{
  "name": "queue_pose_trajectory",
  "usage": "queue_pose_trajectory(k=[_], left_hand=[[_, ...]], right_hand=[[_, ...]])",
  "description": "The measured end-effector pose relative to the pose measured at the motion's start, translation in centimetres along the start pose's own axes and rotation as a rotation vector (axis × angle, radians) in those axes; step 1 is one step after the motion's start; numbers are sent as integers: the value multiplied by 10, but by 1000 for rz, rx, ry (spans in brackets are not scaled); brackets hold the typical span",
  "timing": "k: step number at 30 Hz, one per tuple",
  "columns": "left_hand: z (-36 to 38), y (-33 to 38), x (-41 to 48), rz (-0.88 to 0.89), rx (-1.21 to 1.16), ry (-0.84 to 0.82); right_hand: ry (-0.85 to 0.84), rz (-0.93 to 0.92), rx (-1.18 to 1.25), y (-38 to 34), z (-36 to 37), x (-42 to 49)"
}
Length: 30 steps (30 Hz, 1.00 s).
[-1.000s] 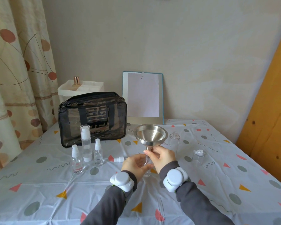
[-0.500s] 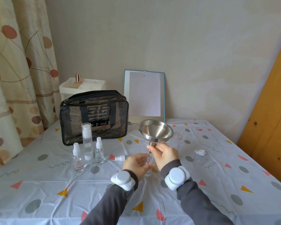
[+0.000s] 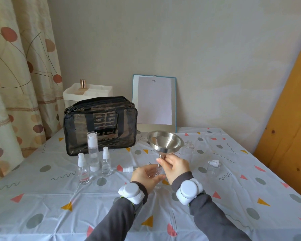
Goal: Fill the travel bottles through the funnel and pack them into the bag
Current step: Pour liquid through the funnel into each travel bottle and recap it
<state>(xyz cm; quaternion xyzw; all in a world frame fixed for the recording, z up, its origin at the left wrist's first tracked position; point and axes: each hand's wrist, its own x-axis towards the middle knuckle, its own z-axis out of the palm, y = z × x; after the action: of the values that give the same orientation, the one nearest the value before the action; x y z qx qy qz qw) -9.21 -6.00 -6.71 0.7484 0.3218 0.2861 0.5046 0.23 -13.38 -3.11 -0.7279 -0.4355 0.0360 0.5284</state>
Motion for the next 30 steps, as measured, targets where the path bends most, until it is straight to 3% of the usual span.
queue_pose_trajectory(k=[10, 18, 22, 30], left_hand=[[0, 0, -1, -20, -34, 8], [-1, 3, -2, -43, -14, 49], [3, 4, -6, -38, -6, 55], [3, 5, -7, -35, -23, 77]], right_hand=[[5, 0, 34, -10, -6, 1], [254, 43, 80, -8, -61, 18], [382, 184, -36, 22, -101, 15], [379, 507, -318, 85, -145, -5]])
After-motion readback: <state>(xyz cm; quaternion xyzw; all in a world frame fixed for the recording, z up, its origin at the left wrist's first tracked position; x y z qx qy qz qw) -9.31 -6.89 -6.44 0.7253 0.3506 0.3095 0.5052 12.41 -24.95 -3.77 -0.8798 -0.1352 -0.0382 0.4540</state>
